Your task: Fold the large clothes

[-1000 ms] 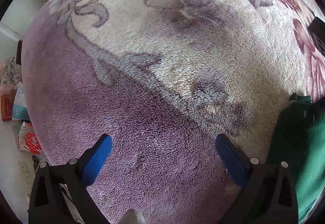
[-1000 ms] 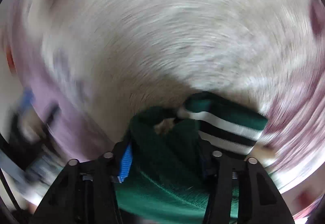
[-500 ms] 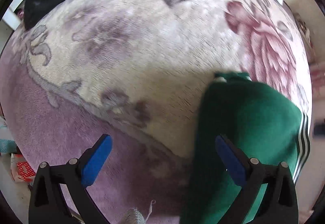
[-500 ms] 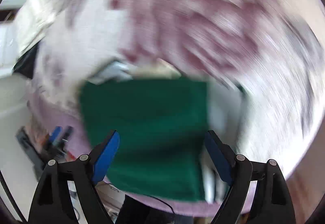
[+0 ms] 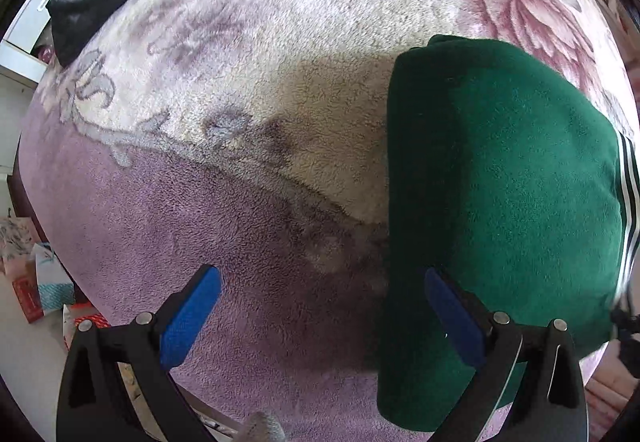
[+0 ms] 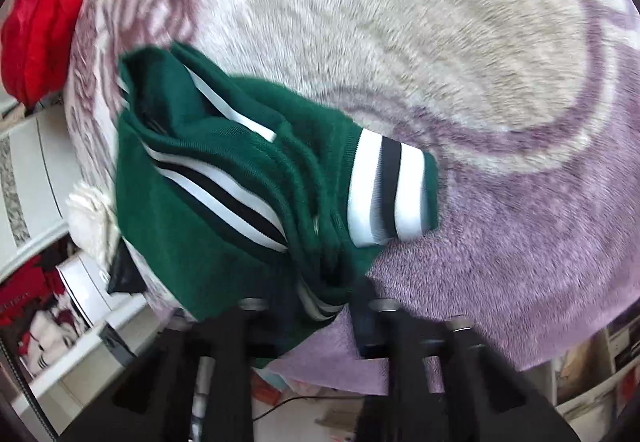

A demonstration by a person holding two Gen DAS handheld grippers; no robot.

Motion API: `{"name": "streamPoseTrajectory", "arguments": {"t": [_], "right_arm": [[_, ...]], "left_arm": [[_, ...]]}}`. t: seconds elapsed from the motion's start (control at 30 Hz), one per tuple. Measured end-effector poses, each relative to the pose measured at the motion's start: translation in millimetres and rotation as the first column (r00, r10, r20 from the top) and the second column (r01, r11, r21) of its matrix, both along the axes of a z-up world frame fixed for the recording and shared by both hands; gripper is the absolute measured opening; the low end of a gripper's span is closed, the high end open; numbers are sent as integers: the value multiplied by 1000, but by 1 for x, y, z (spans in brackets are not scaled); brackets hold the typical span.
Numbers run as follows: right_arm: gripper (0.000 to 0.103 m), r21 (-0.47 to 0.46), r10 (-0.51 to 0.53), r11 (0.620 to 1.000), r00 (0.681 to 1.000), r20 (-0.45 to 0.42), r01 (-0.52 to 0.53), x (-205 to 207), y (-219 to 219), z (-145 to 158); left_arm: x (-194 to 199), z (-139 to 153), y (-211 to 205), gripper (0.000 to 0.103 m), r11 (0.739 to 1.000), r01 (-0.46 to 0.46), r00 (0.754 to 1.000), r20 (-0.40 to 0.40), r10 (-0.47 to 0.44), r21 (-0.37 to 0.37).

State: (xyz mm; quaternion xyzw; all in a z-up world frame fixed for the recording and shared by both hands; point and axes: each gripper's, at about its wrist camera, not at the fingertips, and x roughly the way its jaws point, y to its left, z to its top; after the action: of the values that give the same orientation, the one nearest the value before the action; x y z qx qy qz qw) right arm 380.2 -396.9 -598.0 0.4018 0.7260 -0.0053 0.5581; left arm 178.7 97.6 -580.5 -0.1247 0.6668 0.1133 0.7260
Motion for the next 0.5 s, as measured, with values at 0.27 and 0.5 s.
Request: {"name": "streamPoseTrajectory", "arguments": {"t": [0.27, 0.5], "right_arm": [[34, -66, 309, 948, 950, -37, -311, 48, 11, -17], [103, -156, 547, 837, 809, 215, -525, 111, 32, 10]], "left_arm": [[-6, -4, -17, 103, 1000, -16, 1000, -6, 16, -26], [-13, -9, -3, 103, 959, -86, 989, 94, 115, -269]]}}
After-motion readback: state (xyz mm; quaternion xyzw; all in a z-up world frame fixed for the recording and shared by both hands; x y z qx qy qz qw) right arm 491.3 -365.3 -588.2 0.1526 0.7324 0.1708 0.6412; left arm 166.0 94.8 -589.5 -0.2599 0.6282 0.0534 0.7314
